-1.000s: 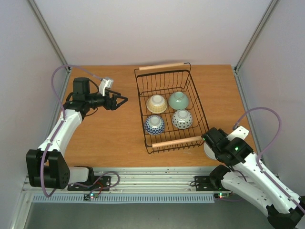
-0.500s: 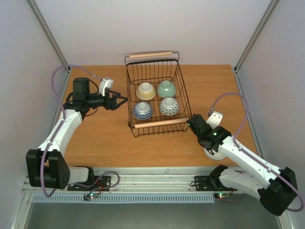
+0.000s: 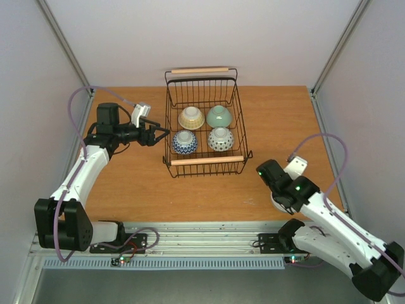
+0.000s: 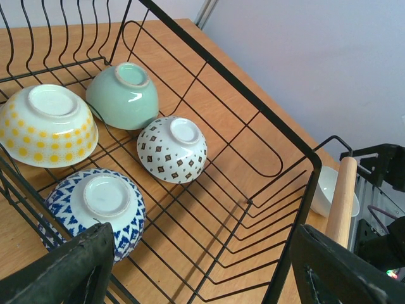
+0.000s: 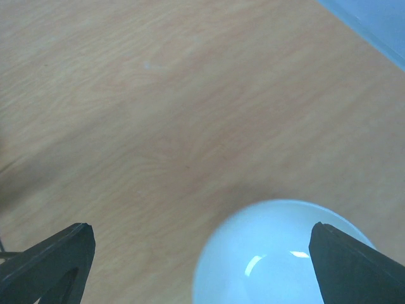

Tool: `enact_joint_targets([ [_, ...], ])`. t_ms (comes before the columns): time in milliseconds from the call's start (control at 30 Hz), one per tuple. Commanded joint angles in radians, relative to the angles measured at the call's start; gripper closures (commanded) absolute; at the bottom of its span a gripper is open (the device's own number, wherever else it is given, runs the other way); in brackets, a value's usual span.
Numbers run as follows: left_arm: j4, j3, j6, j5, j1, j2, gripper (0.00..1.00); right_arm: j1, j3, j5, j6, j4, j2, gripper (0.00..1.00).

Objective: Load the bowls into the dish rack

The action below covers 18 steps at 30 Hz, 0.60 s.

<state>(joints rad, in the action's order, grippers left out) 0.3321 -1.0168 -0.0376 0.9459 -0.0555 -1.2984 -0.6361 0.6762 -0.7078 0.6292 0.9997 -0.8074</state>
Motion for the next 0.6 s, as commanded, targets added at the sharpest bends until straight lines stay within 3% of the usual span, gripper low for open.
enact_joint_targets([
  [0, -0.038, 0.002, -0.016, 0.017, 0.005, 0.004, 0.23, -0.002, -0.033, -0.008, 0.181, 0.228, 0.090, 0.06],
  [167, -0.039, 0.001, -0.013, 0.020, 0.005, 0.010, 0.23, -0.002, -0.050, 0.013, 0.332, 0.393, 0.211, 0.07],
  [333, -0.040, 0.001, -0.010, 0.023, 0.004, 0.005, 0.23, -0.002, -0.062, 0.038, 0.399, 0.454, 0.296, 0.09],
  [567, -0.042, 0.000, -0.004, 0.028, 0.005, 0.002, 0.23, -0.002, -0.083, 0.094, 0.259, 0.301, 0.200, 0.09],
])
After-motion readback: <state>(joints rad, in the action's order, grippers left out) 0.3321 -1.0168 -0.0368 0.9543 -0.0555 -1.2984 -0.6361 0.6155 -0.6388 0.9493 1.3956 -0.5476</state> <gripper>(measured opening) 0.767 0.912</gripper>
